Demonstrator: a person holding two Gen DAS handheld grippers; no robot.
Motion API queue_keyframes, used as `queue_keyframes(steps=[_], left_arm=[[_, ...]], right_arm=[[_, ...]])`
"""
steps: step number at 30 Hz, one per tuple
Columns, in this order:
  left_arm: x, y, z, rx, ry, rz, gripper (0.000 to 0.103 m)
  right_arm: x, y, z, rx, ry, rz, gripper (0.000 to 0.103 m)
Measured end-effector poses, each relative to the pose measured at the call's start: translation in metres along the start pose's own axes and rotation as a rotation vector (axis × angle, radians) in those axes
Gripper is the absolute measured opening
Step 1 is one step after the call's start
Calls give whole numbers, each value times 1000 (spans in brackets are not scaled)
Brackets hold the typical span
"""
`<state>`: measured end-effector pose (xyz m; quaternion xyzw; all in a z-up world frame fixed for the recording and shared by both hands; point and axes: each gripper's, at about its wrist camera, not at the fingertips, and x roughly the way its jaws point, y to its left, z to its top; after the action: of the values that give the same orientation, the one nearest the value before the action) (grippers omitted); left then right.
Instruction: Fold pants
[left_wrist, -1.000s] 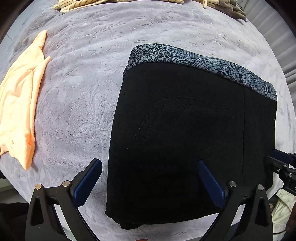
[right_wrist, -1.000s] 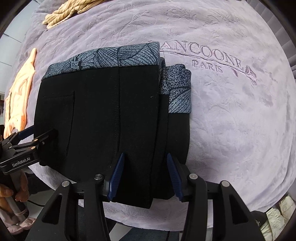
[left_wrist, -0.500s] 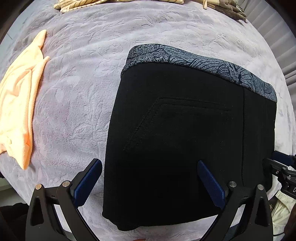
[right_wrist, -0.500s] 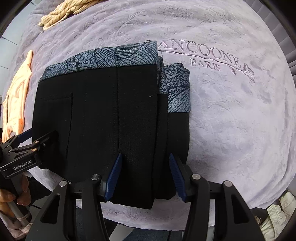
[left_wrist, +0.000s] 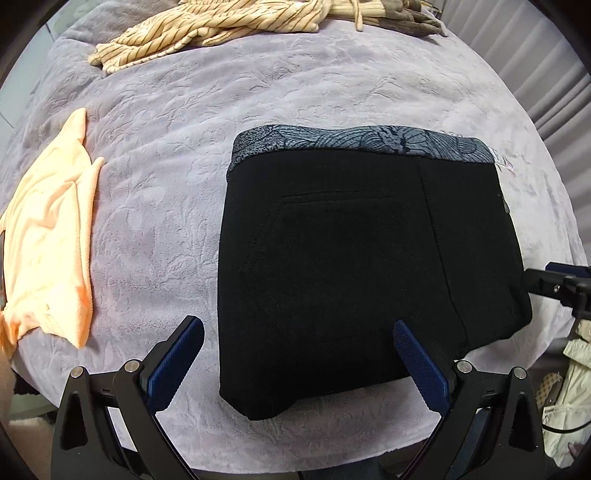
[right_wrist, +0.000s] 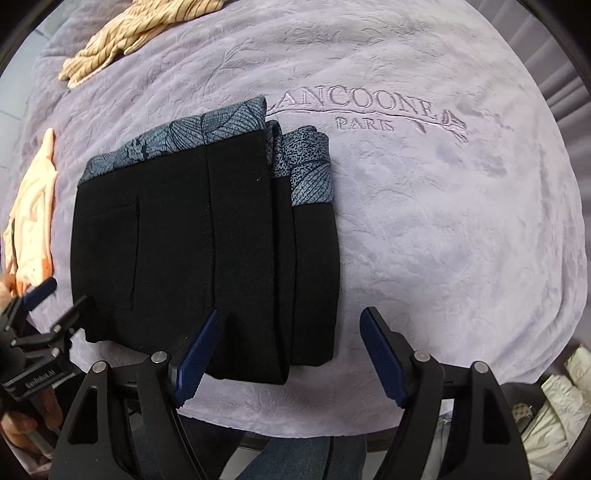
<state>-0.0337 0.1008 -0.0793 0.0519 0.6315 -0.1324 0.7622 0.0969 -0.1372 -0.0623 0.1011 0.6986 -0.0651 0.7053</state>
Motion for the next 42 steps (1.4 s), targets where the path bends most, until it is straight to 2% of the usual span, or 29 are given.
queue_keyframes(steps=[4, 8, 14, 21, 24, 28, 35, 42], left_arm=[[-5, -7, -5, 15, 11, -19, 103], [-16, -10, -3, 30, -9, -4, 103], [-33, -9, -4, -11, -41, 18, 103], [-40, -15, -15, -43, -30, 48, 103], [-41, -27, -29, -31, -17, 71, 103], [-36, -37, -40, -34, 3, 77, 103], [-33, -42, -42, -50, 0, 73, 103], [-36, -44, -44, -64, 4, 81, 103]], right_arm=[[-14, 3, -2, 27, -21, 19, 80], [-22, 17, 2, 24, -45, 30, 80], [-19, 30, 1, -27, -43, 32, 80], [-27, 22, -5, -47, -59, 38, 80], [-24, 17, -11, -25, -58, 48, 80], [-15, 8, -27, -15, -25, 40, 80], [-15, -4, -35, -3, -26, 25, 80], [-22, 0, -35, -20, -46, 25, 80]])
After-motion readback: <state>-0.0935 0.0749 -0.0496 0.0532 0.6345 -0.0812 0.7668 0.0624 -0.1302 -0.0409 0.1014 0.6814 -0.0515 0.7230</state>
